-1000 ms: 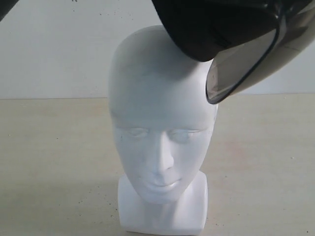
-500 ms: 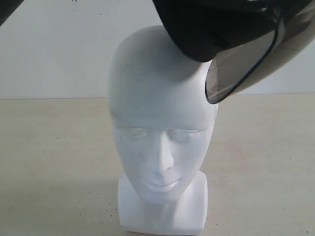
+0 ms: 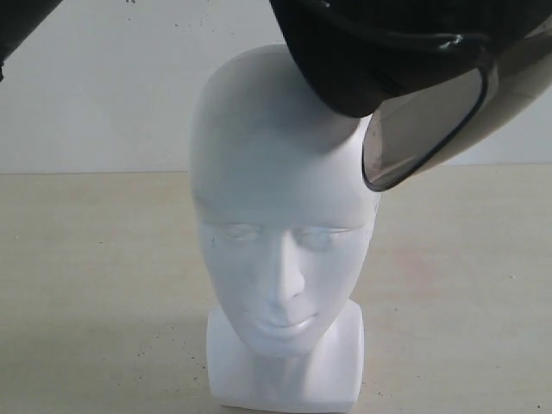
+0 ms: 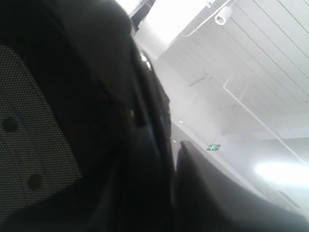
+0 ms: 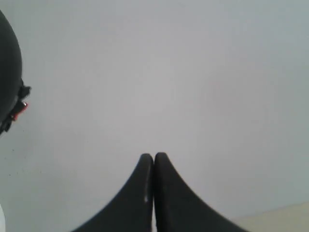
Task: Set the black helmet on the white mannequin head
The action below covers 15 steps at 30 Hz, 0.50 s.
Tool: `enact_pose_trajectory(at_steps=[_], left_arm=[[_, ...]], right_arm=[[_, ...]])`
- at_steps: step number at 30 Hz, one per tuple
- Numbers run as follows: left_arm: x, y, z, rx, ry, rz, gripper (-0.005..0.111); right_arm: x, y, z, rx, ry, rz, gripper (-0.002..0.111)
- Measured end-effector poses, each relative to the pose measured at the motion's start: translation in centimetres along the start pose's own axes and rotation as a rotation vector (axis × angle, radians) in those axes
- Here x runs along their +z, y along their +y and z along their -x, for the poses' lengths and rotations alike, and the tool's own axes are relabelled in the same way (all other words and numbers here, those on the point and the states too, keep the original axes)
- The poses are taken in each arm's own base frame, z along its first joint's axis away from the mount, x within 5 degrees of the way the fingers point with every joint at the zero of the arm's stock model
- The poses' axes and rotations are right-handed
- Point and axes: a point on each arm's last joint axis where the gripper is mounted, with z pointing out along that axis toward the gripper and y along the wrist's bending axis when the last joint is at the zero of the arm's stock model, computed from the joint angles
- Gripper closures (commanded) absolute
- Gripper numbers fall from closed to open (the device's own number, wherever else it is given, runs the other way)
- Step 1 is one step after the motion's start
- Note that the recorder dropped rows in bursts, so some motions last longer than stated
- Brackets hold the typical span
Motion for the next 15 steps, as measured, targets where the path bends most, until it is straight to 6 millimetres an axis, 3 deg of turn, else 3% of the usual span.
enact_pose_trajectory(at_steps=[6, 12, 15], left_arm=[[0.1, 1.1, -0.2, -0.004, -0.006, 0.016, 0.102], [0.0, 1.5, 0.0, 0.018, -0.011, 0.026, 0.102], [0.0, 1.5, 0.0, 0.030, -0.011, 0.026, 0.102]], right_arm=[[3.6, 1.4, 4.5, -0.052, 0.048, 0.003, 0.109], [10.3, 3.1, 7.5, -0.166, 0.130, 0.055, 0.109], [13.7, 4.6, 10.0, -0.186, 0.127, 0.105, 0.109]])
